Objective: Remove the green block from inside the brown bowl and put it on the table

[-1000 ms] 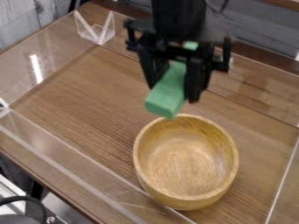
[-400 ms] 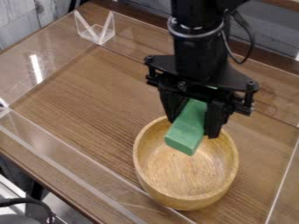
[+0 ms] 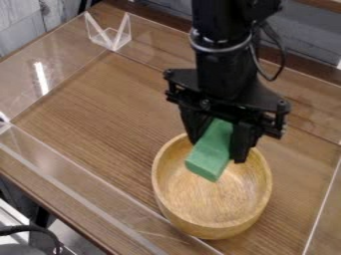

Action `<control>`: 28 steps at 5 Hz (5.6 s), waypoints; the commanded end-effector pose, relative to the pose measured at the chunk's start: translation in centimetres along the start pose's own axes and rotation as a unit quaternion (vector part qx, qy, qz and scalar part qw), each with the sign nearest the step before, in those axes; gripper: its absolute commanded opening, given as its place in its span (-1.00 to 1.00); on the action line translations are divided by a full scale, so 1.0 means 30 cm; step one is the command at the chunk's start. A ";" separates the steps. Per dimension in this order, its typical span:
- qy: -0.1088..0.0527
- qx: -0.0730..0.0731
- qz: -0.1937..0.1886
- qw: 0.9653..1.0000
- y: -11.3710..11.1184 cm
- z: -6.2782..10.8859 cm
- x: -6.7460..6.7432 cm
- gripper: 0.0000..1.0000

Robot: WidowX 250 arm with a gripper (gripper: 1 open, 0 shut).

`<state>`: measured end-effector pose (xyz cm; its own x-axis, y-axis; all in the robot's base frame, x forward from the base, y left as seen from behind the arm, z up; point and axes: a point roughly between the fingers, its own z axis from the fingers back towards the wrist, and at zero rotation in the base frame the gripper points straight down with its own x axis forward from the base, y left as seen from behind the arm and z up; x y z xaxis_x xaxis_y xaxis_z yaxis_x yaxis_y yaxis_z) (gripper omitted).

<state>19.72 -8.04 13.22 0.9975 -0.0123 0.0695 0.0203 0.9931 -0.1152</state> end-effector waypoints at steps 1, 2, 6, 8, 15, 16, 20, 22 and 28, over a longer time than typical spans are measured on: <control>-0.017 -0.006 -0.003 1.000 -0.002 0.019 0.013 -1.00; -0.018 -0.007 -0.003 1.000 0.004 0.014 0.013 -1.00; -0.043 -0.001 0.010 0.999 0.158 0.079 0.023 -1.00; -0.056 0.003 0.012 0.998 0.191 0.098 -0.002 -1.00; -0.080 0.009 0.029 0.996 0.356 -0.005 0.011 -1.00; -0.084 0.010 0.029 0.996 0.370 -0.022 0.023 -1.00; -0.091 0.011 0.031 0.995 0.421 -0.090 0.064 -1.00; -0.093 0.010 0.033 0.995 0.433 -0.104 0.081 -1.00; -0.093 0.011 0.066 0.993 0.580 -0.161 0.124 -1.00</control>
<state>23.21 8.00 5.60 0.9719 0.1370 0.1916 -0.1133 0.9851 -0.1293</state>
